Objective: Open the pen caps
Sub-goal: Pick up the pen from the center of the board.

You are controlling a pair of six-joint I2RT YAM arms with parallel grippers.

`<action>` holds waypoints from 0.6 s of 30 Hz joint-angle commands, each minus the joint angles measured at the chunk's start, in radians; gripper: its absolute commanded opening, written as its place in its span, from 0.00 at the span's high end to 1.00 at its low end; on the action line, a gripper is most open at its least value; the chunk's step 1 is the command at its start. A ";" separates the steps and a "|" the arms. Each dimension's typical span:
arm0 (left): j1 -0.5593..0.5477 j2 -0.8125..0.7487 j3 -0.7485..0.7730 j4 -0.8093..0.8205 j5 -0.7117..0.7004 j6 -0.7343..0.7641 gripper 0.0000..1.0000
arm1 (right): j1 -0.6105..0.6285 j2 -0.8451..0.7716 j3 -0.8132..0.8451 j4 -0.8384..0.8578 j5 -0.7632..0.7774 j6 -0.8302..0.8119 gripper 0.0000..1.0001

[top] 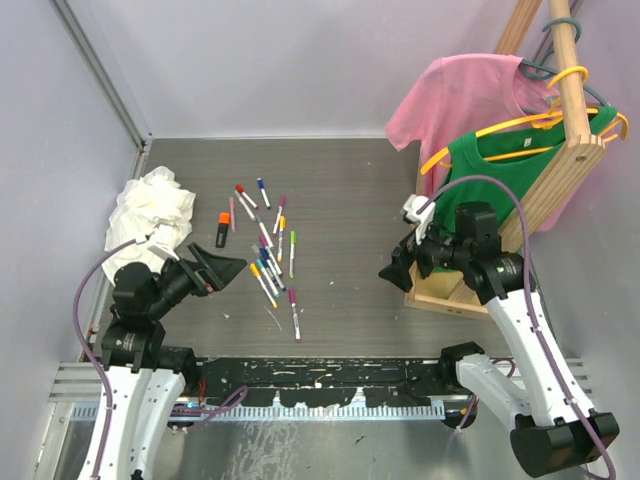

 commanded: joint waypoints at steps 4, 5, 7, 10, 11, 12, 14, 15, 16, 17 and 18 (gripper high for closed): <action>-0.099 0.023 -0.042 0.048 -0.063 0.021 0.02 | 0.157 0.042 -0.039 0.075 0.041 -0.120 0.00; -0.141 0.048 -0.044 0.049 -0.097 0.030 0.01 | 0.195 0.057 -0.040 0.083 0.076 -0.127 0.00; -0.278 0.122 -0.035 0.053 -0.206 0.050 0.00 | 0.282 0.088 -0.043 0.107 0.153 -0.138 0.00; -0.571 0.299 0.006 0.065 -0.529 0.088 0.00 | 0.364 0.141 -0.052 0.176 0.251 -0.146 0.00; -0.670 0.360 0.026 0.065 -0.637 0.101 0.01 | 0.382 0.156 -0.057 0.199 0.277 -0.147 0.00; -0.754 0.421 0.048 0.061 -0.737 0.111 0.01 | 0.399 0.170 -0.063 0.224 0.304 -0.146 0.00; -0.858 0.538 0.083 0.061 -0.864 0.105 0.00 | 0.420 0.186 -0.084 0.280 0.340 -0.133 0.00; -0.872 0.593 0.095 0.062 -0.890 0.093 0.03 | 0.424 0.192 -0.100 0.314 0.344 -0.114 0.00; -0.877 0.641 0.106 0.061 -0.911 0.076 0.06 | 0.425 0.193 -0.121 0.349 0.335 -0.084 0.00; -0.879 0.678 0.114 0.062 -0.926 0.059 0.10 | 0.426 0.197 -0.141 0.363 0.308 -0.081 0.00; -0.879 0.709 0.118 0.062 -0.932 0.044 0.14 | 0.426 0.202 -0.148 0.352 0.292 -0.091 0.01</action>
